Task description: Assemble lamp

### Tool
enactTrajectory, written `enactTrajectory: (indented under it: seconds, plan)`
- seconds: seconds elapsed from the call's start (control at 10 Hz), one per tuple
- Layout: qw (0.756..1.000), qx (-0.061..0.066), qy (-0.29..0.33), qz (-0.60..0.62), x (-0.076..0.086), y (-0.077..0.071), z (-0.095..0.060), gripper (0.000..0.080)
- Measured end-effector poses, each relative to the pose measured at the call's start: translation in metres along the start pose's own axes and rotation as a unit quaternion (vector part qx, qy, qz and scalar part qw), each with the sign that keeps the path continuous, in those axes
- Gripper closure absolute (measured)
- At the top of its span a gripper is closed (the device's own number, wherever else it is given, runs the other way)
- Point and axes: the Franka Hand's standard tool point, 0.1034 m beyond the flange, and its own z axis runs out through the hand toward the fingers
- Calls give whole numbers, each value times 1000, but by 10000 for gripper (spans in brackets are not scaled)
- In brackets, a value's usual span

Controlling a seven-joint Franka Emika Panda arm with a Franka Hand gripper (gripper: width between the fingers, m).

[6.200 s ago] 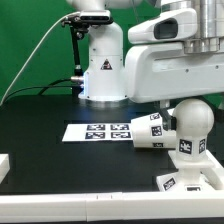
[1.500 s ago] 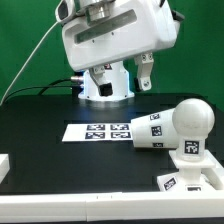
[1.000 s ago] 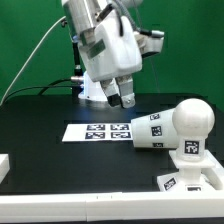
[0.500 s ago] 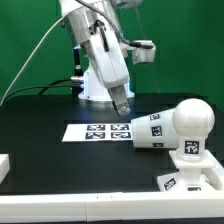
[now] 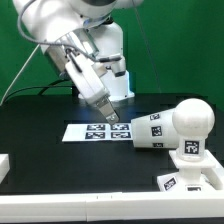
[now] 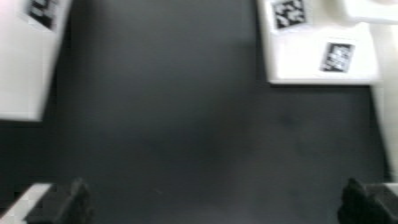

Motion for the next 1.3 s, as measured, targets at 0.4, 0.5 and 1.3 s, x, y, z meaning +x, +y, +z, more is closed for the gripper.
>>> enactTrajectory:
  seconds: [0.4, 0.5, 1.3]
  plan:
    - [994, 15, -110, 26, 11, 7, -3, 101]
    - [989, 34, -134, 48, 11, 21, 2, 101]
    - [985, 39, -153, 74, 12, 60, 24, 101]
